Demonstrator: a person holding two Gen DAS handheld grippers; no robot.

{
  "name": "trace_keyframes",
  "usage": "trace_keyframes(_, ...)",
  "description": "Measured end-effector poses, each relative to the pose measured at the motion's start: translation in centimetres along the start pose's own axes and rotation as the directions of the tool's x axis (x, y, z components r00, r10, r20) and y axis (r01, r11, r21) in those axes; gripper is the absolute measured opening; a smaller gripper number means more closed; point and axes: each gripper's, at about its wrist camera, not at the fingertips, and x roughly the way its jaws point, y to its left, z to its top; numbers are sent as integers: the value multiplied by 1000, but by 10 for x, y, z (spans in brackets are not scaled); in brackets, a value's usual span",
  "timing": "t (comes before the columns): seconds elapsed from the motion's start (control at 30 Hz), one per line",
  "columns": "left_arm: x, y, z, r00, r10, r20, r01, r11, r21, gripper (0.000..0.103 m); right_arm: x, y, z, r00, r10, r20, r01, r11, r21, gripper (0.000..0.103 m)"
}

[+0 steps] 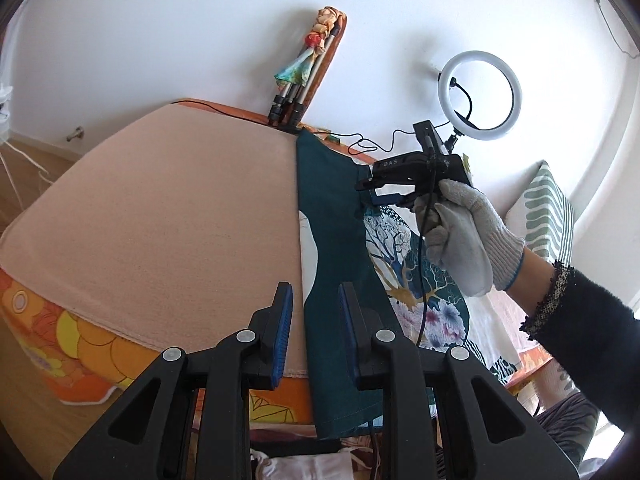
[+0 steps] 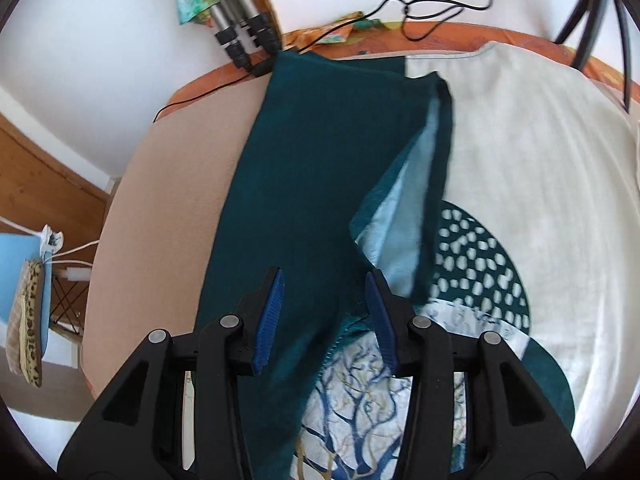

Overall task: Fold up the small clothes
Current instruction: 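Fold the green side inward over the print with both tools, then open both, then grasp the cream side hem with the left tool while right tool moves to shoulder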

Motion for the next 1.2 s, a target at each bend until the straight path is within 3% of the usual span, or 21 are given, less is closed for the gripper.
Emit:
trace_keyframes(0.37, -13, -30, -3, 999, -31, 23, 28, 992, 125, 22, -137, -30, -47, 983, 70, 172, -72, 997, 3, 45)
trace_keyframes(0.4, -14, -36, -3, 999, -37, 25, 33, 988, 149, 25, -151, -32, -53, 979, 73, 189, -73, 997, -5, 45)
trace_keyframes(0.47, -14, -48, -5, 998, -57, 24, 52, 980, 191, 40, -178, -35, -64, 972, 75, 221, -71, 997, -25, 46)
trace_keyframes(0.67, 0, -88, -13, 993, -112, -44, 119, 956, 268, 41, -249, -58, -98, 944, 54, 326, -41, 998, -45, 56)
trace_keyframes(0.8, 14, -119, -22, 985, -143, -98, 167, 936, 311, 41, -287, -82, -119, 909, -22, 416, 40, 999, -35, 64)
trace_keyframes(0.9, 26, -146, -31, 975, -177, -136, 214, 914, 345, 41, -310, -108, -132, 878, -58, 475, 72, 997, -12, 68)
trace_keyframes(1.03, 44, -189, -51, 961, -197, -194, 263, 865, 428, 41, -325, -144, -141, 866, -90, 492, 88, 996, 27, 69)
trace_keyframes(1.2, 67, -236, -74, 939, -222, -262, 328, 805, 494, 41, -333, -180, -149, 853, -130, 506, 112, 991, 67, 79)
